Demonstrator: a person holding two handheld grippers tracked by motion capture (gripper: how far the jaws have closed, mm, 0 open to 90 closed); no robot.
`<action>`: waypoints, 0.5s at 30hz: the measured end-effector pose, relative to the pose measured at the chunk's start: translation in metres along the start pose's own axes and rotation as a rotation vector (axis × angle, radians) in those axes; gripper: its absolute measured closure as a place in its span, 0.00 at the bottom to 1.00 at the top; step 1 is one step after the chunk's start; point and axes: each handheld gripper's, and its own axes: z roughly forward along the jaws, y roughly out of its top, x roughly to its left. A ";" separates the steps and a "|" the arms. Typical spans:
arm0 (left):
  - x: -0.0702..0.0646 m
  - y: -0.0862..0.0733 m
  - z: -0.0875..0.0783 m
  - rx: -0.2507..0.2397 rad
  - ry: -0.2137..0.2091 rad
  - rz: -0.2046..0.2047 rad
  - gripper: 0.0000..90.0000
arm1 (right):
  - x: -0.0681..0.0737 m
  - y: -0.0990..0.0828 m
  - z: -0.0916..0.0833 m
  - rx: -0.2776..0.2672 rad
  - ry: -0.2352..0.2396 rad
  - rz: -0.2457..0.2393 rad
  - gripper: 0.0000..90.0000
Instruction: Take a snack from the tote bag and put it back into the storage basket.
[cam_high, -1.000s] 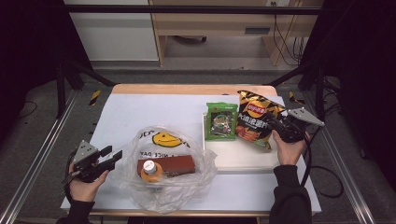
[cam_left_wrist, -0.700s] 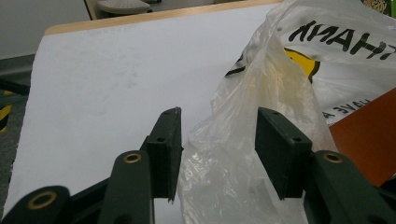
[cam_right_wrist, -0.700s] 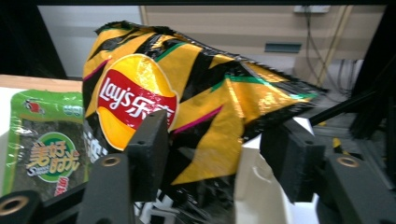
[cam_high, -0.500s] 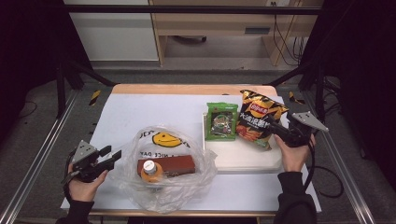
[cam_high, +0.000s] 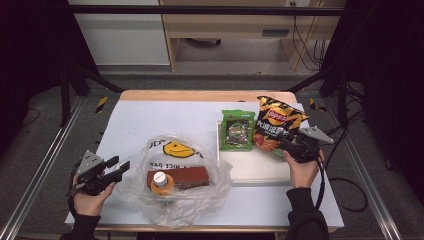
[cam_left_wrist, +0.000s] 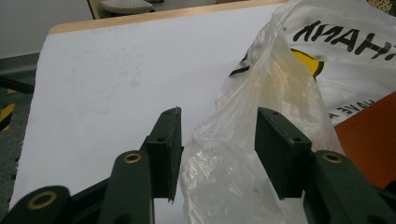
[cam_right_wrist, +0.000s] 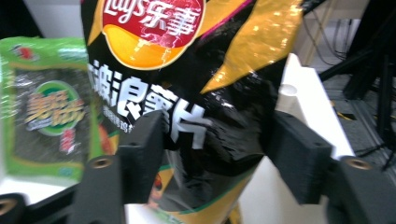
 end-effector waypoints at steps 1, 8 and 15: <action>0.000 0.000 0.000 0.000 0.000 0.000 0.57 | -0.002 0.001 0.001 -0.005 -0.005 0.007 0.52; -0.001 0.000 0.001 0.003 -0.002 0.002 0.57 | -0.015 0.002 0.006 -0.009 -0.045 0.021 0.64; 0.000 0.000 0.000 0.001 0.000 0.001 0.57 | -0.012 0.003 -0.009 -0.068 -0.050 -0.008 0.47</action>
